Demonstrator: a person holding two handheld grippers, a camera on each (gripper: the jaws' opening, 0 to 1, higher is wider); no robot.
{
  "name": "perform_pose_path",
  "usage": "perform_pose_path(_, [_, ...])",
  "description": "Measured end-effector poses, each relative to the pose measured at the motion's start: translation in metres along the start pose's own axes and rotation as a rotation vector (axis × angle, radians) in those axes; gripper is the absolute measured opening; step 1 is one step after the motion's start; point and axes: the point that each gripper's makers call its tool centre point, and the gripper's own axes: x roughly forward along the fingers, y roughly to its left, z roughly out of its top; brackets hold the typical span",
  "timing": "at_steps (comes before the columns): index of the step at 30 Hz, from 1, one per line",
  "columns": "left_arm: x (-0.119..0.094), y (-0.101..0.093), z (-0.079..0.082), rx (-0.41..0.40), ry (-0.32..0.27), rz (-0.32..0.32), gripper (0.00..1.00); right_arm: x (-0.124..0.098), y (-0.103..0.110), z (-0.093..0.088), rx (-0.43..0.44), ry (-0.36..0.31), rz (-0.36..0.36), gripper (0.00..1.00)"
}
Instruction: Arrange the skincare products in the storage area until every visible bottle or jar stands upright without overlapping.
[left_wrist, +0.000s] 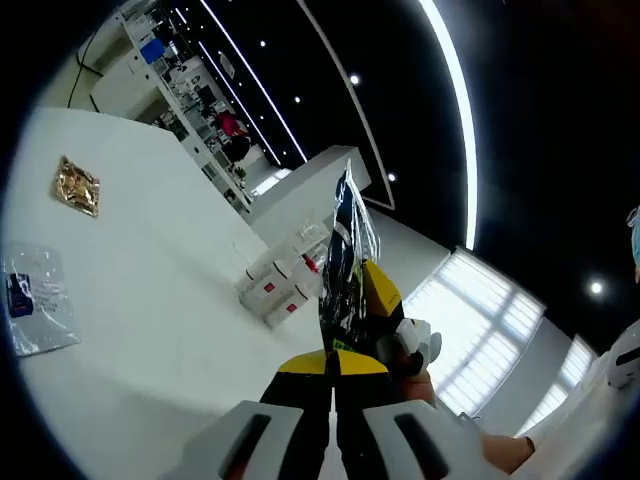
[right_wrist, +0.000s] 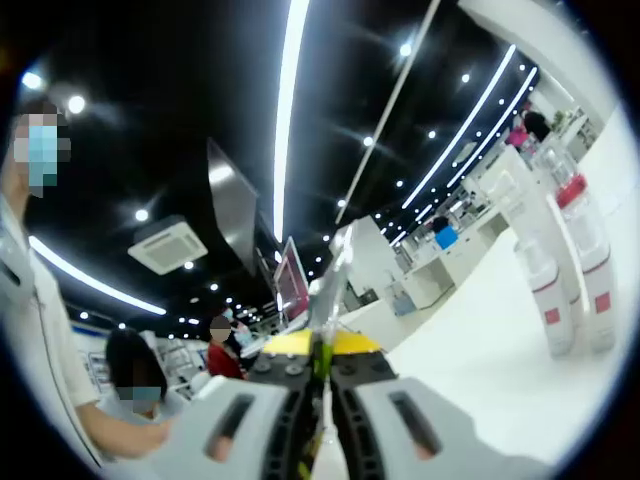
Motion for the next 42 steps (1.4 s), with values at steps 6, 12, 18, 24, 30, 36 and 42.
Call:
perform_pose_path(6, [-0.001,-0.004,0.006,0.018,-0.013,-0.032,0.00,-0.003,-0.002,-0.001,-0.033,-0.009,-0.013,0.04])
perform_pose_path(12, [0.000,-0.007,0.007,0.037,-0.030,-0.063,0.01,-0.004,0.002,0.002,0.138,-0.003,0.024,0.00])
perform_pose_path(18, [-0.006,-0.008,0.031,-0.034,-0.120,-0.097,0.19,-0.007,0.003,0.001,0.180,0.021,0.044,0.00])
perform_pose_path(24, [-0.001,-0.005,0.031,-0.023,-0.093,-0.087,0.03,0.000,0.019,-0.014,0.152,0.069,0.095,0.00])
perform_pose_path(30, [-0.002,-0.004,0.031,-0.019,-0.108,-0.073,0.01,-0.002,0.012,-0.015,0.034,0.096,0.047,0.03])
perform_pose_path(36, [-0.001,0.006,0.040,-0.045,-0.141,-0.051,0.00,-0.007,-0.003,-0.009,-0.080,0.101,-0.031,0.22])
perform_pose_path(42, [0.009,0.021,0.051,-0.050,-0.131,-0.015,0.00,-0.029,-0.029,-0.011,-0.218,0.150,-0.152,0.29])
